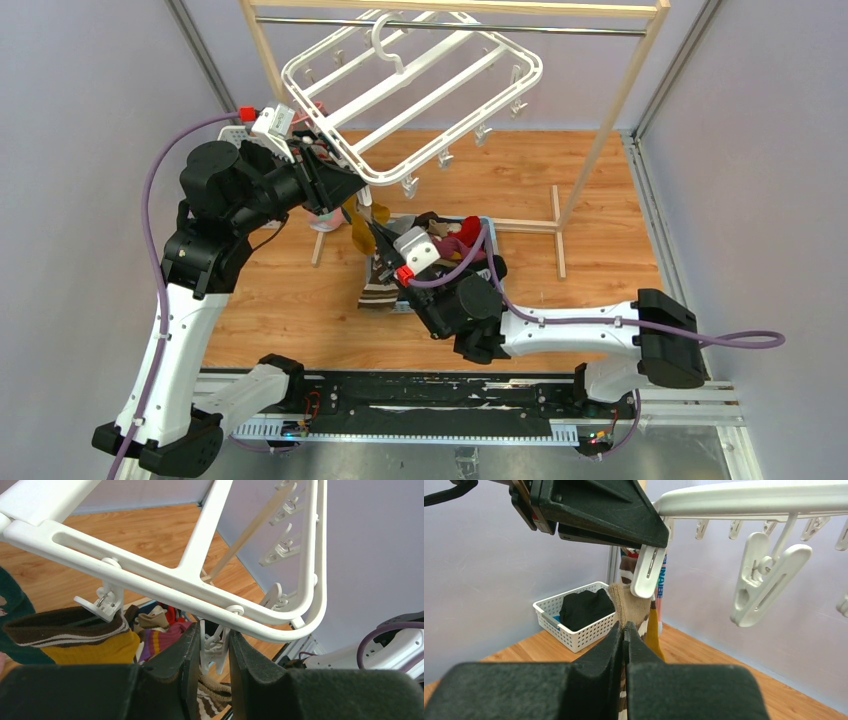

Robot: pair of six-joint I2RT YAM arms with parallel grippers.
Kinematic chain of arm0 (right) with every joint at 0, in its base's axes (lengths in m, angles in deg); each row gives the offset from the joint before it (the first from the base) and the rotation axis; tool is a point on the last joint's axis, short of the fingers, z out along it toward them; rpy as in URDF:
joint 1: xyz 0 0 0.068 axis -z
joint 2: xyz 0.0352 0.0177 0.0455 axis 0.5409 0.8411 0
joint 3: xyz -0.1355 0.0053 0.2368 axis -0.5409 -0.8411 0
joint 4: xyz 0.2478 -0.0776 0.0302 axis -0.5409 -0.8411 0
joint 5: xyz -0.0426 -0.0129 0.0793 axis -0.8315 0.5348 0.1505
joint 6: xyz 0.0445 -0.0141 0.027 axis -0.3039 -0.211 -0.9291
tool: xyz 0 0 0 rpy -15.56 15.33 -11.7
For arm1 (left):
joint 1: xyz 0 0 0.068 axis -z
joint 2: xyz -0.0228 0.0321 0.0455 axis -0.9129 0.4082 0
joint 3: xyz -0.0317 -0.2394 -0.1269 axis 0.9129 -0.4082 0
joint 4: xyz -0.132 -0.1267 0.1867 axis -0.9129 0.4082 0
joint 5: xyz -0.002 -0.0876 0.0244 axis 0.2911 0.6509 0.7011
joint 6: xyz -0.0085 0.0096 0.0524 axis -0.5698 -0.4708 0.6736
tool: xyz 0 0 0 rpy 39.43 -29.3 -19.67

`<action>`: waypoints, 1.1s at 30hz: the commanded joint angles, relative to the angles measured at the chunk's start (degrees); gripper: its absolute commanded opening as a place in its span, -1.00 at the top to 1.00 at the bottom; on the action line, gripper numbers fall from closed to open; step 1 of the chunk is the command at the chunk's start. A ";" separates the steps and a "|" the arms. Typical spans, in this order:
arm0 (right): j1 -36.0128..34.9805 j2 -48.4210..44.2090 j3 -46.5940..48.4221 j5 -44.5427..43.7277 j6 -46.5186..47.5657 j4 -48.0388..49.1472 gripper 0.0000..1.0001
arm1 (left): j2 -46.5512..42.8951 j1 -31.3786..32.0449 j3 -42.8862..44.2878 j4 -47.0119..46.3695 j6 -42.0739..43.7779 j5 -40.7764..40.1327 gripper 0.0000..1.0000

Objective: Clip the socks to the hanger
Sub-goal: Clamp the sock onto the hanger.

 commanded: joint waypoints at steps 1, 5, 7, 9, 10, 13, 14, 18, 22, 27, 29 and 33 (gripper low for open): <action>-1.55 1.42 2.80 -2.18 3.37 3.62 1.00 | -0.18 -0.49 0.65 0.03 -0.13 -0.58 1.00; -1.67 2.48 3.81 -3.20 4.10 4.56 1.00 | -0.20 -0.56 0.81 -0.04 -0.12 -0.62 1.00; -1.62 2.89 4.12 -3.97 4.43 4.77 1.00 | -0.20 -0.50 0.95 -0.11 -0.28 -0.70 1.00; -1.58 3.13 4.37 -5.37 4.26 3.82 1.00 | -0.26 -0.51 0.99 -0.22 -0.81 -1.48 1.00; -1.54 3.09 4.33 -6.65 3.65 3.05 1.00 | -0.31 -0.51 1.00 -0.26 -1.24 -2.48 1.00; -0.49 0.44 0.91 -4.33 -2.04 0.47 1.00 | -1.14 -0.49 -0.02 -2.17 -2.18 -3.79 1.00; 0.58 -1.57 -0.80 -0.86 -8.07 -3.88 1.00 | -1.33 -0.50 -0.43 -2.77 -2.11 -2.96 1.00; 10.08 -9.75 -7.32 21.12 -34.33 -13.65 1.00 | -0.70 -0.51 0.20 -2.58 -0.97 -0.27 1.00; 19.16 -12.08 -11.57 40.32 -48.91 -11.14 1.00 | -1.08 -0.51 -0.66 -3.63 -0.69 -5.83 1.00; 18.96 -13.64 -13.92 35.69 -47.74 -10.63 1.00 | -1.74 0.65 -2.73 -6.46 -3.35 -15.26 1.00; 18.82 -13.67 -14.00 34.53 -46.94 -9.87 1.00 | -1.66 2.24 -3.39 -6.36 -3.85 -18.57 1.00; 18.76 -12.19 -11.90 35.46 -46.66 -9.71 1.00 | -0.64 5.18 -4.57 -7.24 -4.71 -18.30 1.00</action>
